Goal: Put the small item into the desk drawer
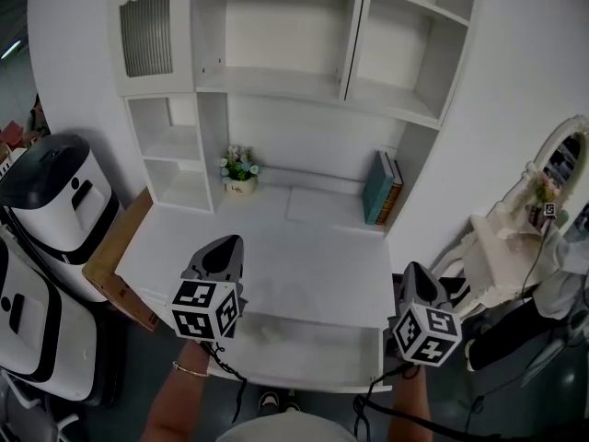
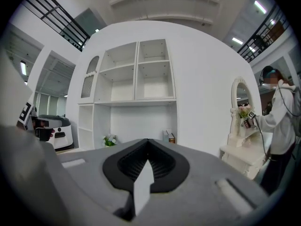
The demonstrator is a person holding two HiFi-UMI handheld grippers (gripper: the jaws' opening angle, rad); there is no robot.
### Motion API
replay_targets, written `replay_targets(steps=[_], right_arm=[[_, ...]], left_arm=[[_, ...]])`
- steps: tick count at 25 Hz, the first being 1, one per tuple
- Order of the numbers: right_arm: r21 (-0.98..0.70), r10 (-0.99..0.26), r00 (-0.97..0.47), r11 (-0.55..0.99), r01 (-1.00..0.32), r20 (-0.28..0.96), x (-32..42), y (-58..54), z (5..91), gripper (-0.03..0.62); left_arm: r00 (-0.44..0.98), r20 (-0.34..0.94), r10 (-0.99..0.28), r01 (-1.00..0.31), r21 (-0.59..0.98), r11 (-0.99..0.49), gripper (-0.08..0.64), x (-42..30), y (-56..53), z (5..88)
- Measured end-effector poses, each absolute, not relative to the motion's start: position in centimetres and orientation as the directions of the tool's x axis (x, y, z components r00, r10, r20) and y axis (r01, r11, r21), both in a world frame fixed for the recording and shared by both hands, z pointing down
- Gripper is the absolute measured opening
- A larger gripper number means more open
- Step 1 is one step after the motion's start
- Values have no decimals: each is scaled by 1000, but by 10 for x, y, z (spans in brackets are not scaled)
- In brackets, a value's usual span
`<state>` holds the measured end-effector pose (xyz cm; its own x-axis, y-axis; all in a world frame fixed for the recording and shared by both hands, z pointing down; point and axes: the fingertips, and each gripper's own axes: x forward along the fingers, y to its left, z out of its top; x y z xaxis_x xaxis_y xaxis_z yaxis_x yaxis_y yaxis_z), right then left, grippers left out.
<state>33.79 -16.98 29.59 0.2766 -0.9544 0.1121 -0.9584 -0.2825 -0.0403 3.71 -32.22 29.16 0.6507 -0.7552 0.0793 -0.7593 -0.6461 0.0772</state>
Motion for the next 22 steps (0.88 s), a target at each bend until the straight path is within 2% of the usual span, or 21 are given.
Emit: replay_targets(steps=[22], right_arm=[[-49,-951,274,-283,-958,140,325,-169,302,5]], left_arm=[[666,67,-743,-745,83,-661,-2,41,-322,288]])
